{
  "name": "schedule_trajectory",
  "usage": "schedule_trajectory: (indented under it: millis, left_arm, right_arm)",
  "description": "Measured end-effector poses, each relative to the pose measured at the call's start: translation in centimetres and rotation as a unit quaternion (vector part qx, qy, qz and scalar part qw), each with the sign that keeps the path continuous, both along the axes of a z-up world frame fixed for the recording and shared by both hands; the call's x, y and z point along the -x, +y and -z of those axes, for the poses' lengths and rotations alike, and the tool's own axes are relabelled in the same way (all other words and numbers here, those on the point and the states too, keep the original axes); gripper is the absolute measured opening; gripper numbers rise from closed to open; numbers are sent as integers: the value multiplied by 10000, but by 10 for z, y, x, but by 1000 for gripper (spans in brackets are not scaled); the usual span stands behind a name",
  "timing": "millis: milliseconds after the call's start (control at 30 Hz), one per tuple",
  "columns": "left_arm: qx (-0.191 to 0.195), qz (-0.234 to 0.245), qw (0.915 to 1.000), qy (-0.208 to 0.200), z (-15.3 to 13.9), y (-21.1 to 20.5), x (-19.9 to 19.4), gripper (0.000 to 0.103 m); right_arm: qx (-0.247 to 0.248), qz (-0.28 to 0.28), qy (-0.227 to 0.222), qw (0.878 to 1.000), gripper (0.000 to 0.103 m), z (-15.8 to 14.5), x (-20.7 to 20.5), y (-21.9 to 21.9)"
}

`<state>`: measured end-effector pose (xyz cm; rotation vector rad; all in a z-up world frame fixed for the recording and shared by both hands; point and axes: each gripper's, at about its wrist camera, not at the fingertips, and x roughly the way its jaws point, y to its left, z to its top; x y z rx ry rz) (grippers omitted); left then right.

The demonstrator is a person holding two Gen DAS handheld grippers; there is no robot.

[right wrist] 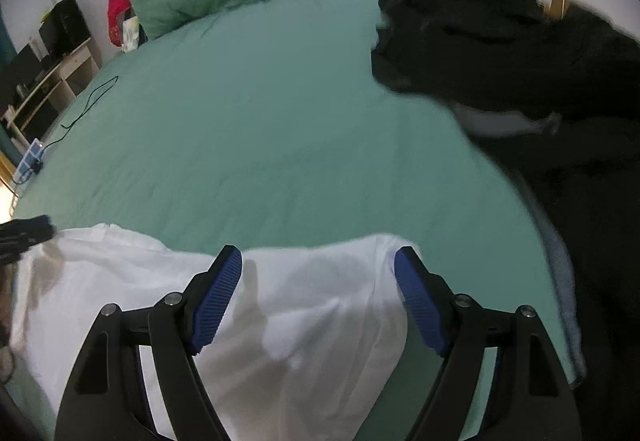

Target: Fold large clothes

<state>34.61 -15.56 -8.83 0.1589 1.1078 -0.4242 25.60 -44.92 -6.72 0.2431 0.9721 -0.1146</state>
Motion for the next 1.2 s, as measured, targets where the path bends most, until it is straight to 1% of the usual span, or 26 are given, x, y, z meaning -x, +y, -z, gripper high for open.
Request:
schedule_trajectory:
  millis: [67, 133, 167, 233, 267, 367, 467, 533, 600, 633, 700, 733, 767, 800, 833, 867, 933, 967, 1000, 1033, 1067, 1133, 1167, 1200]
  left_arm:
    - [-207, 288, 9993, 150, 9, -16, -8, 58]
    - [-325, 492, 9979, 283, 12, -30, -7, 41]
    - [-307, 607, 9970, 383, 14, -34, -8, 26]
    - [-286, 716, 9964, 352, 12, -38, -9, 5]
    - [-300, 725, 9963, 349, 13, -42, -3, 2]
    - [-296, 529, 9979, 209, 12, -42, -2, 1]
    - [-247, 78, 9995, -171, 2, -34, -10, 1]
    - [-160, -127, 9990, -395, -3, -26, -18, 0]
    - [-68, -366, 9972, -646, -10, -22, -22, 1]
    - [-30, -457, 9971, -602, -11, -17, -24, 1]
    - [104, -666, 9977, -106, -4, -6, -32, 3]
    - [137, -726, 9973, 0, -1, -6, -33, 4]
    - [129, -798, 9967, 28, -1, 2, -30, 9]
    - [19, -882, 9961, -31, -2, 14, -22, 23]
    - [-35, -990, 9950, -92, -4, 22, -15, 33]
    - [-46, -1137, 9934, -162, -8, 36, -5, 47]
    - [-5, -1447, 9889, -348, -21, 72, 22, 48]
    - [1, -1571, 9868, -395, -24, 87, 27, 48]
    - [35, -1854, 9813, -519, -32, 113, 49, 48]
    - [40, -2033, 9774, -585, -36, 131, 63, 49]
    - [41, -2284, 9713, -663, -39, 154, 84, 51]
    - [-14, -2726, 9591, -762, -38, 186, 113, 54]
    - [-13, -2975, 9516, -777, -35, 202, 132, 58]
    - [49, -3141, 9464, -744, -30, 216, 150, 60]
  right_arm:
    - [-49, 9, 84, 10000, 79, 6, 0, 0]
    - [20, -55, 175, 9998, 79, 13, 1, 2]
    - [55, -71, 156, 9998, 79, 14, 2, 3]
    - [73, -85, 149, 9998, 79, 13, 2, 5]
    - [69, -95, 146, 9998, 79, 13, 2, 5]
    - [137, -140, 135, 9997, 79, 14, 1, 5]
    - [157, -85, 104, 9998, 79, 13, 2, 0]
    - [116, 23, 58, 9999, 79, 8, 3, -7]
    - [39, 61, 22, 10000, 79, 5, 3, -14]
    - [56, 98, 48, 9999, 79, 5, 3, -17]
    - [40, 140, 238, 9996, 79, 12, 1, -22]
    - [-34, 103, 329, 9994, 79, 18, -1, -24]
    - [26, 78, 273, 9996, 79, 20, 0, -23]
    - [229, 44, 215, 9995, 79, 20, 0, -20]
    - [327, 40, 264, 9991, 79, 20, -1, -18]
    - [373, 54, 276, 9989, 79, 18, -1, -16]
    - [276, 197, 114, 9994, 79, 9, 6, -16]
    - [203, 239, 43, 9995, 79, 6, 9, -16]
    - [94, 321, -80, 9994, 79, 1, 16, -17]
    - [22, 384, -149, 9991, 79, -2, 22, -18]
    - [-61, 441, -197, 9988, 79, -4, 30, -18]
    - [-359, 584, -305, 9972, 79, -5, 52, -15]
    - [-492, 657, -303, 9962, 79, -3, 64, -12]
    - [-566, 688, -294, 9956, 79, -2, 74, -9]
